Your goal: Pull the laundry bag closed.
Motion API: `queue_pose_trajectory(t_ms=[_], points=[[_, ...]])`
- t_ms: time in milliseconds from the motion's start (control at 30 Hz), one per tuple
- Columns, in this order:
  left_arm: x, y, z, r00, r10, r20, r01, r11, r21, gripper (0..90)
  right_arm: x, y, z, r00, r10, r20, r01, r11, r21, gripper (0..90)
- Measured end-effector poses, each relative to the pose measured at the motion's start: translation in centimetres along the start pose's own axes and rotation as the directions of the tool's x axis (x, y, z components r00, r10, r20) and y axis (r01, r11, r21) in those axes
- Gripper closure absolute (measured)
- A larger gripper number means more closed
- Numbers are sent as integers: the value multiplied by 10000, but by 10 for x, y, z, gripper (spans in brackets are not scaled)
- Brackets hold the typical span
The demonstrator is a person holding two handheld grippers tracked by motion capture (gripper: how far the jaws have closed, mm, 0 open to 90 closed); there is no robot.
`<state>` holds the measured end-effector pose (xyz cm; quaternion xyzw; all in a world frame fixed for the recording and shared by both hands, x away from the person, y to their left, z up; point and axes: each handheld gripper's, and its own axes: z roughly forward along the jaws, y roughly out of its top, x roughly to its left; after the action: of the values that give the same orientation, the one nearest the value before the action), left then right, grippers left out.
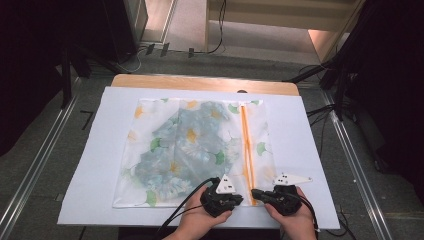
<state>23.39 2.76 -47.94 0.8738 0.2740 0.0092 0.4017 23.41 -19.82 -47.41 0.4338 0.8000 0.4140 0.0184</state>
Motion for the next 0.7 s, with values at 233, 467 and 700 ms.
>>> queue_pose_trajectory(t_ms=[233,467,700], points=[[-9,6,11,10000,32,60,-32,10000,-30,900,1,0,1,9999,-7,136,6,10000,44,900],[-7,5,11,9997,168,182,-169,9999,31,900,2,1,2,9992,15,390,-16,10000,22,900],[-8,5,11,9996,240,149,-240,9997,22,900,4,7,3,9982,-119,580,123,9999,-66,900]])
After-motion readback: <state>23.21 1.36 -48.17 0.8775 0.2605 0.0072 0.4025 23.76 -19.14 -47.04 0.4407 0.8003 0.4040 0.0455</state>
